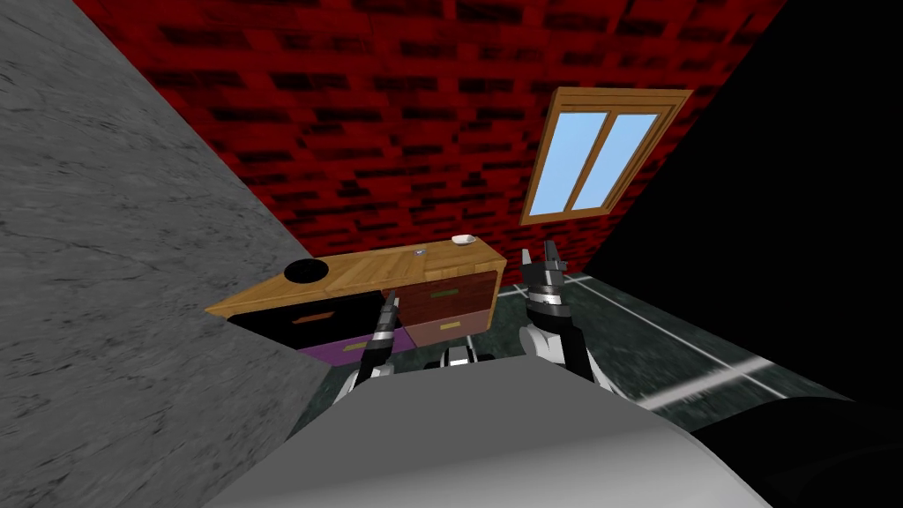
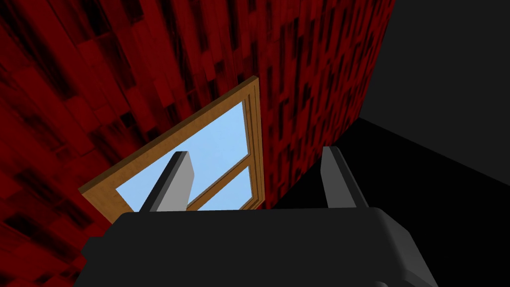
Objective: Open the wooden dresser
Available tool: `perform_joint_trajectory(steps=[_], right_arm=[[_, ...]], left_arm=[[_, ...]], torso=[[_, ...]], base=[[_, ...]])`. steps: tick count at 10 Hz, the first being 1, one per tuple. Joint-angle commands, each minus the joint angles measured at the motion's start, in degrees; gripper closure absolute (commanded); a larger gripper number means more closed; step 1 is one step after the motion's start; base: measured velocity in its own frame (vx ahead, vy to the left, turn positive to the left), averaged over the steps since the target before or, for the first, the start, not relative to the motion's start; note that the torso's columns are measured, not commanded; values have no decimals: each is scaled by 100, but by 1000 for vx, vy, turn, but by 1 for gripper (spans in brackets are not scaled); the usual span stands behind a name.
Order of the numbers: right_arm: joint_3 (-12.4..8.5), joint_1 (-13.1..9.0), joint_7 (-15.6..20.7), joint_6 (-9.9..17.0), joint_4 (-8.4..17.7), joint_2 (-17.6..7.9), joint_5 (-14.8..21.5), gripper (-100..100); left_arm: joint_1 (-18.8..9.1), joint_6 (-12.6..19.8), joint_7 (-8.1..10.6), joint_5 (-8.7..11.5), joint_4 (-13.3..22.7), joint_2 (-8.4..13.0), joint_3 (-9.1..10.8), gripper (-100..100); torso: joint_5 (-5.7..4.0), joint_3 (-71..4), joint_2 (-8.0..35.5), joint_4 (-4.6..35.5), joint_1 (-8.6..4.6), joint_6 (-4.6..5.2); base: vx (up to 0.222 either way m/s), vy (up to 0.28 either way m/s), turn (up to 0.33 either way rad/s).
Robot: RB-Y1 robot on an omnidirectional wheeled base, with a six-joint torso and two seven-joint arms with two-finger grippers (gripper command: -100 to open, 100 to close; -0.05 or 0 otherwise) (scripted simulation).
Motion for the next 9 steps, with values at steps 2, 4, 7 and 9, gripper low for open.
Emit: perform_joint_trajectory(steps=[2, 4, 7, 9], right_arm=[[0, 0, 0, 0, 0, 0, 0, 0], [0, 0, 0, 0, 0, 0, 0, 0], [0, 0, 0, 0, 0, 0, 0, 0], [0, 0, 0, 0, 0, 0, 0, 0]], left_arm=[[-97, -42, -47, -39, 451, 3, -6, -100], [-159, -77, -76, -62, 737, -13, -9, -100], [-225, -118, -106, -88, 1040, -42, -12, -100], [-292, -160, -138, -114, 1351, -94, -15, -100]], torso=[[0, 2, 3, 1, 1, 0], [-1, -1, -2, 0, -2, 0], [-1, 2, 3, 1, -3, 0], [3, 4, 5, 2, 10, 0]], base=[[17, -57, -7], [33, -68, -9], [25, -72, -6], [17, -49, -11]])
